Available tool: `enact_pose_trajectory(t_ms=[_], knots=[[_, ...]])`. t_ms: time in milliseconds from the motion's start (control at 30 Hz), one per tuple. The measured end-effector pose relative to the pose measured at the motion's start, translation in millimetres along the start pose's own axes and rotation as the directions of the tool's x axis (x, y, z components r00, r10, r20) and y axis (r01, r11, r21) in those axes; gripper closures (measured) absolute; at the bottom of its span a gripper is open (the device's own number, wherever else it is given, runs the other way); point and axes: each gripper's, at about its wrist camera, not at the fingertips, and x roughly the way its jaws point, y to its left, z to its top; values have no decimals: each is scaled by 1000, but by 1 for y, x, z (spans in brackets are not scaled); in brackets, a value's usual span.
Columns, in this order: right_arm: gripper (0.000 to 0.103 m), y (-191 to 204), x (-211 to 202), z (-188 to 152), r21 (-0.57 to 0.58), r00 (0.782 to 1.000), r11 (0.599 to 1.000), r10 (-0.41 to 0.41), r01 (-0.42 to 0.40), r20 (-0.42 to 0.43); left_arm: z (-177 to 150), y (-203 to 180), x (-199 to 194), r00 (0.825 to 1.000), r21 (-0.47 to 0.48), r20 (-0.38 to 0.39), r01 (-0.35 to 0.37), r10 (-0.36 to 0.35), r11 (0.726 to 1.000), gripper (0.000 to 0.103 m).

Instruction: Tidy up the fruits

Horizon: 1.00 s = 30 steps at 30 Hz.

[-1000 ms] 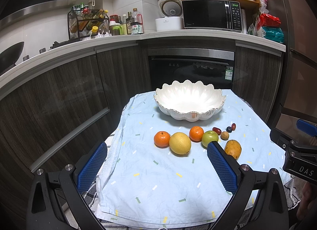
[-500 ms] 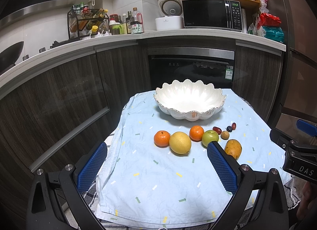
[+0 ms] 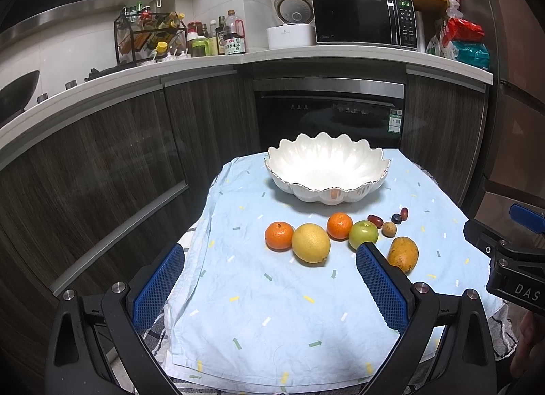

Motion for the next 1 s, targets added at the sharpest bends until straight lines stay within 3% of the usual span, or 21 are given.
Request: enact_pose_trajectory(t_ms=[1000], knots=[[6, 5, 56, -3, -12, 994, 1000, 12, -13, -110, 6, -10, 60, 995, 35, -95, 26, -23, 999, 0]])
